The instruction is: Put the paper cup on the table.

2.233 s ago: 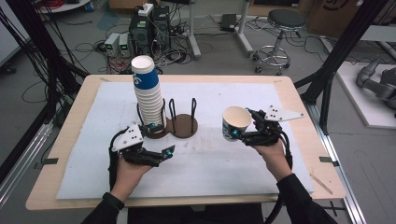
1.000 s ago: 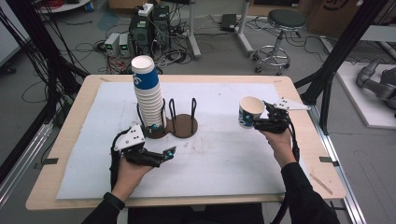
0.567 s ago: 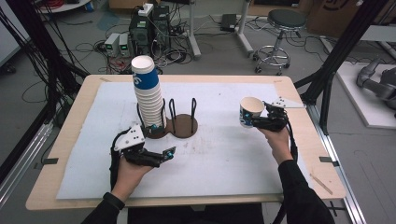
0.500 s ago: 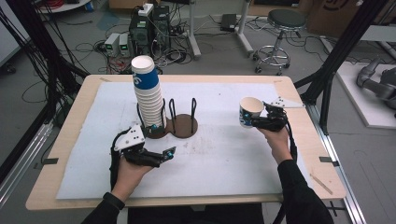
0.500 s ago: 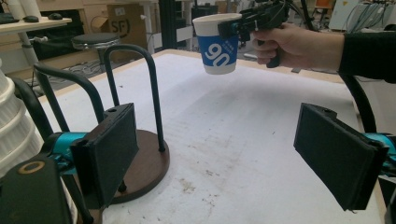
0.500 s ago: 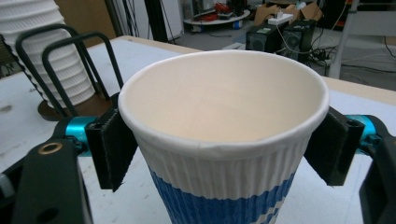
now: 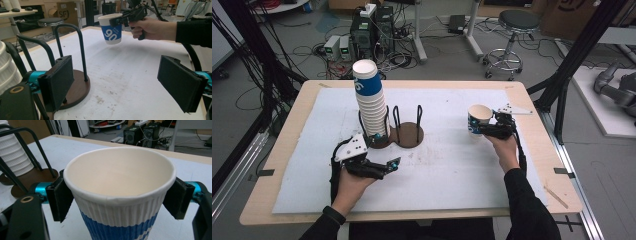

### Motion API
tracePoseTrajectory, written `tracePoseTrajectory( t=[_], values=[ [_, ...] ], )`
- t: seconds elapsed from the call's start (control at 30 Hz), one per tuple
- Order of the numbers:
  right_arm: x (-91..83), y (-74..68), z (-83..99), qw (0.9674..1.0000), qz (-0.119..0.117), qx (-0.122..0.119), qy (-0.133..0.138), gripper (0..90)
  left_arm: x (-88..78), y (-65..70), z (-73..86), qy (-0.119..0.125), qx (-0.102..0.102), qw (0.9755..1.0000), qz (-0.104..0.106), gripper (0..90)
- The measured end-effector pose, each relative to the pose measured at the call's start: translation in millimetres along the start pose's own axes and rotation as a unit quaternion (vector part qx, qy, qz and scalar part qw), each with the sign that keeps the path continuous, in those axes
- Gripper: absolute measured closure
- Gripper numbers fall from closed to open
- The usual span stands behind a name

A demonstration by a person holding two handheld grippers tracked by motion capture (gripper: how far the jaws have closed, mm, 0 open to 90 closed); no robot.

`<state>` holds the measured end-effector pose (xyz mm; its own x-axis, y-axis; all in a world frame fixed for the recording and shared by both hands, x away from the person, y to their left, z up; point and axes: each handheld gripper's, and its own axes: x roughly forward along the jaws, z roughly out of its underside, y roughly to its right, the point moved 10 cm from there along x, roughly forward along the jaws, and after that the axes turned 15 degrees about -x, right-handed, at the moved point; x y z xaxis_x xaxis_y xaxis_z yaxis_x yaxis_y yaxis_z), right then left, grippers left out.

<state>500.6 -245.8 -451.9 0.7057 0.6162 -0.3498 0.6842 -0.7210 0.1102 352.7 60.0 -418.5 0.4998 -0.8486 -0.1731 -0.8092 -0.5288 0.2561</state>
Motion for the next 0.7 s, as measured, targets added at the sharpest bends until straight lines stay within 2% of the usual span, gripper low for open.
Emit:
tracePoseTrajectory(
  t=[0.47, 0.7],
  values=[
    [11.3, 4.6, 9.0, 0.9999, 0.012, 0.005, -0.009, 21.0, -0.7, -0.2, -0.1, -0.001, 0.002, 1.0, 0.0, 13.7],
    [13.6, 5.4, 14.1, 0.9997, 0.014, 0.006, -0.021, 20.7, -0.4, -0.4, 0.6, -0.002, 0.002, 1.0, -0.001, 13.7]
  ],
)
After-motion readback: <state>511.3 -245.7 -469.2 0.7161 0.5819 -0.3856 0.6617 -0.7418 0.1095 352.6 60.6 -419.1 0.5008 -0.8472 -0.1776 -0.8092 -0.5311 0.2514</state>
